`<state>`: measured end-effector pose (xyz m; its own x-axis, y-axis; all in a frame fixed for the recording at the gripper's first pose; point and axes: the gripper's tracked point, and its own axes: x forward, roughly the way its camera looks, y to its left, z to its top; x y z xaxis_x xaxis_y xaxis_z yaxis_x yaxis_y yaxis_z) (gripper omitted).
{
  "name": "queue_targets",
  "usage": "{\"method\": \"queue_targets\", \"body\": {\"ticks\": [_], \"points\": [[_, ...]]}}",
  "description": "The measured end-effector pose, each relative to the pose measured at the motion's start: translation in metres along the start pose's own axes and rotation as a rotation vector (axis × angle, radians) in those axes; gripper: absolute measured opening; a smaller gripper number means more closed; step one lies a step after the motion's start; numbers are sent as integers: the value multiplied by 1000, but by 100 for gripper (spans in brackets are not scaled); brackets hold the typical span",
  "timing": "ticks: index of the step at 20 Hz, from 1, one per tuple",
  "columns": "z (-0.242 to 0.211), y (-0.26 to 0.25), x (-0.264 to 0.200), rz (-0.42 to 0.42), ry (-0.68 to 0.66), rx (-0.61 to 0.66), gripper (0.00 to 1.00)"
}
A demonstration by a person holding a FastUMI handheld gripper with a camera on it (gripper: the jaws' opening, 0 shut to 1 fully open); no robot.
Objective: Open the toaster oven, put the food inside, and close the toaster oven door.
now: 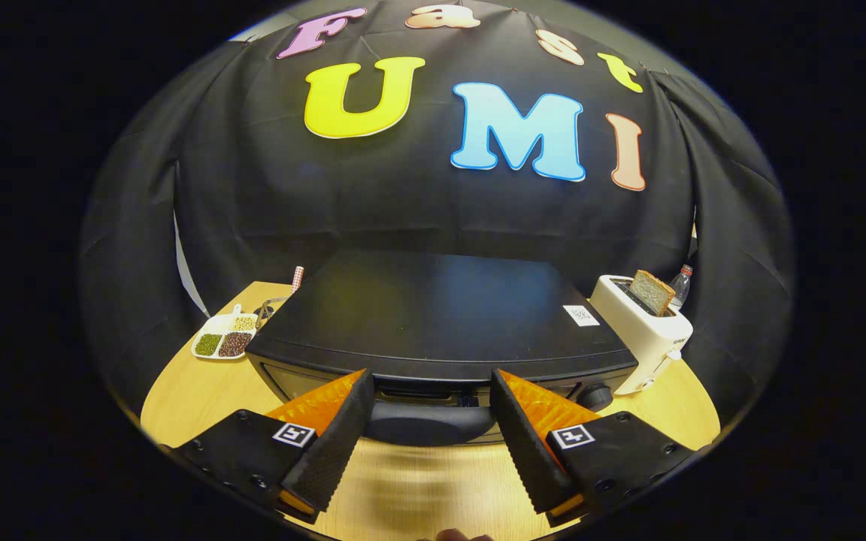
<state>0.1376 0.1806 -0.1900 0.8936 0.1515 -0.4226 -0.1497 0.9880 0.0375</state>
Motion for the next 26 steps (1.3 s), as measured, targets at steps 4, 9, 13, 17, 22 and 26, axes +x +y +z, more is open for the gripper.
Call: {"method": "queue_targets", "body": {"ticks": [4,9,13,17,22,26], "points": [[-4,2,-1,1,33,30,96],[-5,3,-6,16,44,20,96],[-15,4,-21,14,42,29,96],[-34,4,-34,21,64,39,96],[-49,5,-47,19,86,20,95],[-60,7,-56,21,107,8,95]]}}
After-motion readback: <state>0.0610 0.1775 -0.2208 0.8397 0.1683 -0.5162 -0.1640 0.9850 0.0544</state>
